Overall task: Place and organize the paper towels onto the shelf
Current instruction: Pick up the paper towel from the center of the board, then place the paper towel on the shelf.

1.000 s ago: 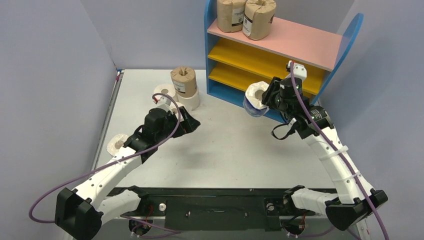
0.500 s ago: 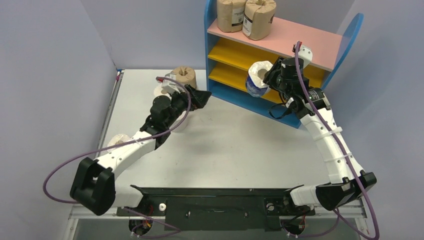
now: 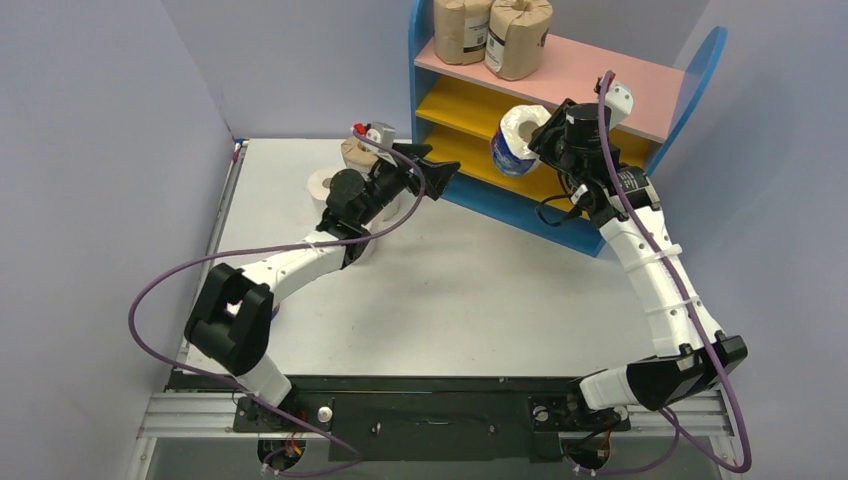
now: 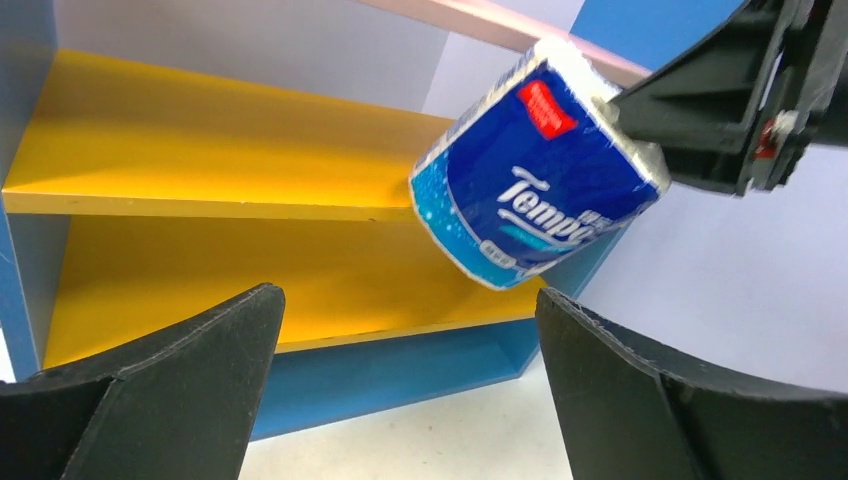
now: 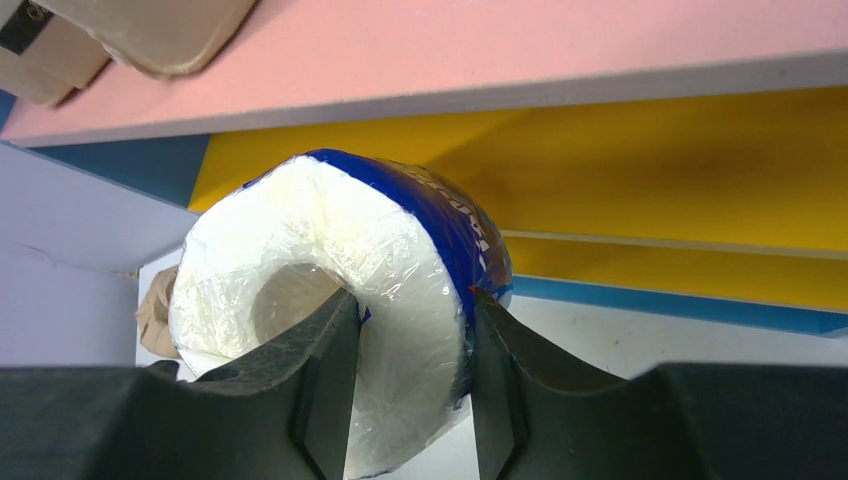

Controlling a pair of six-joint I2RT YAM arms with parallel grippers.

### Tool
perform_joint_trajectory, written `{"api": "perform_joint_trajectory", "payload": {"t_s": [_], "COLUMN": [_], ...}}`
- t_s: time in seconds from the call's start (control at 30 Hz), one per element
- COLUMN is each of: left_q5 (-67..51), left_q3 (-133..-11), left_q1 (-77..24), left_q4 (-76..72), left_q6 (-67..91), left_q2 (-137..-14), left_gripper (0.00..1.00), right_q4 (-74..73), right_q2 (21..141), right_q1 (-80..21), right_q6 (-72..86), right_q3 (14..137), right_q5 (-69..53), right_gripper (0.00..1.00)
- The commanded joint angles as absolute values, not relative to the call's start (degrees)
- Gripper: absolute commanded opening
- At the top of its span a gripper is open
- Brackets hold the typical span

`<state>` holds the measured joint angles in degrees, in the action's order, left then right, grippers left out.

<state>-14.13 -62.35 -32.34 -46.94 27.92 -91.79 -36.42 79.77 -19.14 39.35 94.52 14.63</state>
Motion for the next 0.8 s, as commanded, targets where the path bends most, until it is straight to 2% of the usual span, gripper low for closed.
{"api": "perform_joint_trajectory", "payload": {"t_s": [0.0, 0.77], "left_q5": [-15.6, -14.2], "left_q3": [-66.4, -81.5], "left_q1": [-32.6, -40.2], "left_q4": [-55.1, -55.6], "left_q6": [22.6, 13.7], "left_q2": [-95.9, -110.3], "left_gripper": [0.96, 0.96], "right_q4": [-30.9, -33.2], "right_q2": [80.6, 83.6], "right_q1": [-18.4, -17.8], "right_q6": [40.7, 41.1], "right_q3": [98.0, 101.2], "right_q5": [16.3, 16.1], "right_gripper": [0.26, 0.27]}}
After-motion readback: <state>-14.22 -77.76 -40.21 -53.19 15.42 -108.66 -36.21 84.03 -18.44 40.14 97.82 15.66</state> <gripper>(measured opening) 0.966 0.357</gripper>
